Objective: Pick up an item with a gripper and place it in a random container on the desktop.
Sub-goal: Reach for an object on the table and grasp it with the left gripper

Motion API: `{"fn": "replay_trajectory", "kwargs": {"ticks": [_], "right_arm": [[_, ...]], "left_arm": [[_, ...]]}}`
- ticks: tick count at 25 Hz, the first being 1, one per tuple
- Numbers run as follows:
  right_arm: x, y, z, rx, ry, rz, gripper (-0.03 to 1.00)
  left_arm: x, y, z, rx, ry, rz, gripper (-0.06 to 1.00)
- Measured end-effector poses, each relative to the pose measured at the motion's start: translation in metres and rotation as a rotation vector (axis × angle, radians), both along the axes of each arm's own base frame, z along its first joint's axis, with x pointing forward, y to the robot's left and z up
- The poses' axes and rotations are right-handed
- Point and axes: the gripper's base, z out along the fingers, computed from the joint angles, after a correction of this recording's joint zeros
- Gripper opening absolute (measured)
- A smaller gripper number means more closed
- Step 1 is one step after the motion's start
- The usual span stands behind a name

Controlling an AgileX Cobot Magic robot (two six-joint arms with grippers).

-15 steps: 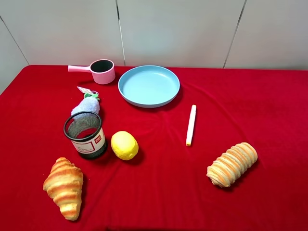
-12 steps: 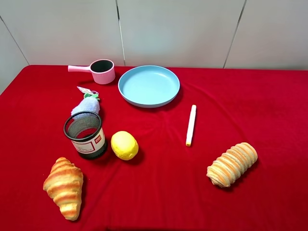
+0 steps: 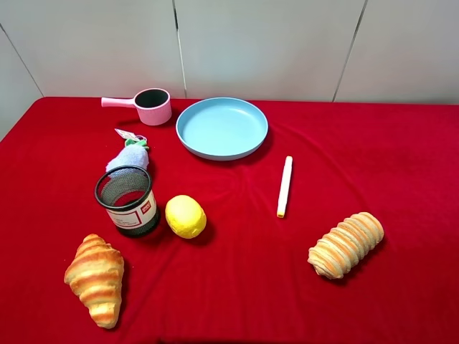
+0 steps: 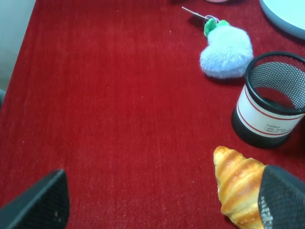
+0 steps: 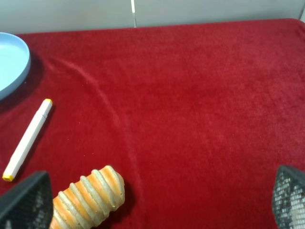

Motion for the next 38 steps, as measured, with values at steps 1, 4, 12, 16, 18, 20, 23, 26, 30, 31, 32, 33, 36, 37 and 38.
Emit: {"fn": "replay_trajectory", "kwargs": {"ticks": [1,4,12,16,18,20,23,26,30,31,32,33,36,37,38], "right_arm": [[0.000,0.000,0.000,0.000,0.000,0.000,0.69],[0.000,0.000,0.000,0.000,0.000,0.000,0.69],[0.000,0.000,0.000,0.000,0.000,0.000,0.69],[0.000,0.000,0.000,0.000,0.000,0.000,0.69],[0.000,0.000,0.000,0.000,0.000,0.000,0.69],[0.000,0.000,0.000,0.000,0.000,0.000,0.69],[0.000,0.000,0.000,0.000,0.000,0.000,0.69],[0.000,0.000,0.000,0.000,0.000,0.000,0.69],[0.000,0.000,0.000,0.000,0.000,0.000,0.69],[0.000,0.000,0.000,0.000,0.000,0.000,0.69],[0.000,0.000,0.000,0.000,0.000,0.000,0.69],[0.000,0.000,0.000,0.000,0.000,0.000,0.69],[0.000,0.000,0.000,0.000,0.000,0.000,0.69],[0.000,0.000,0.000,0.000,0.000,0.000,0.69],[0.000,0.000,0.000,0.000,0.000,0.000,0.69]], "left_arm": [[0.000,0.000,0.000,0.000,0.000,0.000,0.79],[0.000,0.000,0.000,0.000,0.000,0.000,0.79],[0.000,0.000,0.000,0.000,0.000,0.000,0.79],[0.000,0.000,0.001,0.001,-0.002,0.001,0.80],[-0.002,0.001,0.004,0.006,-0.015,0.005,0.80],[-0.002,0.001,0.010,0.011,-0.023,0.008,0.80],[0.004,0.001,0.022,0.013,-0.002,0.009,0.80],[0.015,0.001,0.034,0.016,0.044,0.009,0.81],[0.033,0.000,0.050,0.030,0.110,0.003,0.89],[0.033,0.000,0.050,0.030,0.110,0.003,0.89],[0.040,-0.001,0.055,0.035,0.134,0.000,0.92],[0.045,-0.001,0.057,0.038,0.149,-0.003,0.94],[0.064,-0.002,0.066,0.047,0.206,-0.008,0.96],[0.071,-0.002,0.069,0.048,0.225,-0.009,0.96],[0.080,-0.003,0.072,0.050,0.251,-0.009,0.97]]}}
